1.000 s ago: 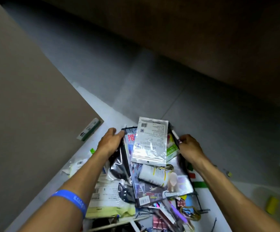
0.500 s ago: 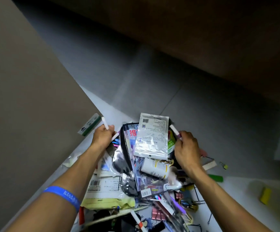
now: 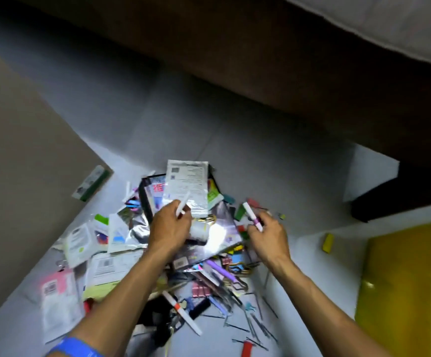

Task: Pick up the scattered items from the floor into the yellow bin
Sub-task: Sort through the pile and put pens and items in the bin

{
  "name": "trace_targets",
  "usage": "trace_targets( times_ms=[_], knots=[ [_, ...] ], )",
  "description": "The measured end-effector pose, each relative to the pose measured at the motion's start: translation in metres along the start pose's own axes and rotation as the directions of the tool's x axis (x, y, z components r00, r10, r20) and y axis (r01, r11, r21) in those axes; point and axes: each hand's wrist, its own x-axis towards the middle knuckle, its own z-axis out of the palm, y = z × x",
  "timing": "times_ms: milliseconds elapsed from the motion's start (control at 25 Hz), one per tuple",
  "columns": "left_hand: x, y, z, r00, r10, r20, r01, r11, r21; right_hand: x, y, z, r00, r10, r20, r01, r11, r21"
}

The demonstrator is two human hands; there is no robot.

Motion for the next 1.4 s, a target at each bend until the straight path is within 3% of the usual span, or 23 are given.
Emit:
trace_targets(
  times_ms=[160,280,480,640,760,880,960,1040,1120,1240,1400],
  knots=[
    [-0.039,0.017,0.047,0.991,0.076,0.107,-0.078,0.997,0.013,-0.001,0.066,-0.062,0.966,0.183,-0.182,-0.215,0.96,-0.177],
    [-0.056,0.026,0.074,0.97,0.17,0.172,-0.19,0.976,0.105,0.011,0.109,-0.088,0.93,0.301,-0.209,-0.355,0.883,-0.307],
    [-0.082,0.008,0.091,0.926,0.177,0.335,-0.289,0.901,0.324,0.024,0.126,-0.074,0.935,0.34,-0.098,-0.353,0.903,-0.242],
    [-0.096,-0.013,0.082,0.954,0.187,0.235,-0.245,0.938,0.246,0.028,0.109,-0.053,0.916,0.399,-0.04,-0.401,0.912,-0.084],
    [-0.086,0.004,0.094,0.913,0.343,0.222,-0.392,0.887,0.242,0.026,0.084,-0.038,0.955,0.297,0.014,-0.297,0.954,0.028],
    [-0.058,0.039,0.119,0.857,0.417,0.304,-0.509,0.778,0.368,0.022,0.069,-0.031,0.979,0.168,0.114,-0.176,0.982,0.063],
    [-0.04,0.052,0.133,0.832,0.393,0.393,-0.551,0.676,0.49,0.018,0.073,-0.032,0.988,0.061,0.14,-0.06,0.998,-0.011],
    [-0.033,0.045,0.138,0.828,0.372,0.42,-0.557,0.632,0.539,0.015,0.079,-0.034,0.984,-0.086,0.153,0.116,0.973,-0.201],
    [-0.035,0.031,0.13,0.844,0.337,0.417,-0.528,0.657,0.539,0.012,0.08,-0.03,0.962,-0.163,0.217,0.236,0.898,-0.371],
    [-0.039,0.008,0.109,0.9,0.217,0.377,-0.399,0.759,0.515,0.008,0.074,-0.018,0.939,-0.204,0.276,0.321,0.81,-0.49],
    [-0.035,0.005,0.092,0.957,0.133,0.258,-0.225,0.902,0.367,0.009,0.067,-0.014,0.951,-0.149,0.272,0.255,0.875,-0.412]
  ],
)
